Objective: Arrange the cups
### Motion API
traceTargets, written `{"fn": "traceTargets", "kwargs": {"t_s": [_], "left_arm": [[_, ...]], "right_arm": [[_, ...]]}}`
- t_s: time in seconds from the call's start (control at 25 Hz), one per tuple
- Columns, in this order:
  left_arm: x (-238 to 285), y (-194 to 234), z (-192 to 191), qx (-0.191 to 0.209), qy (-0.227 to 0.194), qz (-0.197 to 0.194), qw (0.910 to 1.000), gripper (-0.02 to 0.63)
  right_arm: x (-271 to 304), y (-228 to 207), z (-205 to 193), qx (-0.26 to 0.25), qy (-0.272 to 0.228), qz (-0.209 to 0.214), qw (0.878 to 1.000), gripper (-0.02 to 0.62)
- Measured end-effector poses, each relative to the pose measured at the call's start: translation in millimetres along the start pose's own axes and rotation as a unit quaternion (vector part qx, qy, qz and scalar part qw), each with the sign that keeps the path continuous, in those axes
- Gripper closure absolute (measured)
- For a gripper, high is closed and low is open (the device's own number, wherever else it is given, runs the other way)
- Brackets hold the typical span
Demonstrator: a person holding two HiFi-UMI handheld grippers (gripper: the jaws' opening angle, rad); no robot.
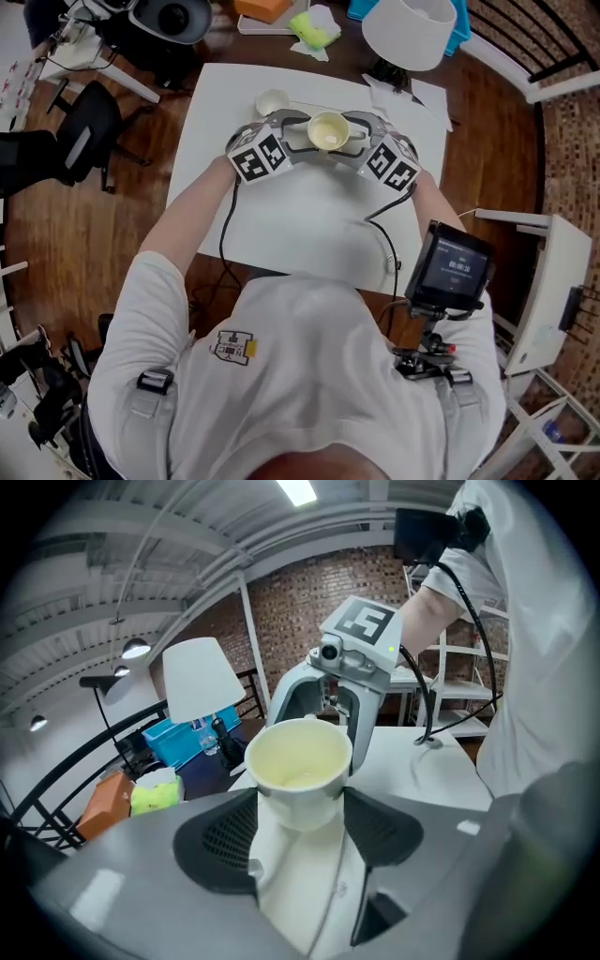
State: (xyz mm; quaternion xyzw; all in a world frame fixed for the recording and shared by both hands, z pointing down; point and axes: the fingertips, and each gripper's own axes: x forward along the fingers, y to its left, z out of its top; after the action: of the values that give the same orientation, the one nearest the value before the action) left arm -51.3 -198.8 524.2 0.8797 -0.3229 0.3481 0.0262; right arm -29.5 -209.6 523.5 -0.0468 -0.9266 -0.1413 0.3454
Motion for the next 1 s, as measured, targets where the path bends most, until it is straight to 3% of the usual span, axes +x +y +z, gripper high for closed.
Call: {"fn": "traceTargets", "kwargs": {"t_s": [0.32,0.6,1.0], "left_arm": [[15,30,-15,-0.039,0.054,0.045,0.9968,0.322],[15,38,-21,-0.059,0.079,0.087,0.9913,0.356],[7,39,-25,-0.041,0.091,0.128,0.9868,0.391]], "right_arm": [[27,-30,-10,-0.017,-0.021,0.040,0.999,0.235],[36,-39,-15,0.015,-0.034,0.040,0.998,0.235],[42,-39,-12,0.019,-0.039,0.037,0.998,0.236]]}}
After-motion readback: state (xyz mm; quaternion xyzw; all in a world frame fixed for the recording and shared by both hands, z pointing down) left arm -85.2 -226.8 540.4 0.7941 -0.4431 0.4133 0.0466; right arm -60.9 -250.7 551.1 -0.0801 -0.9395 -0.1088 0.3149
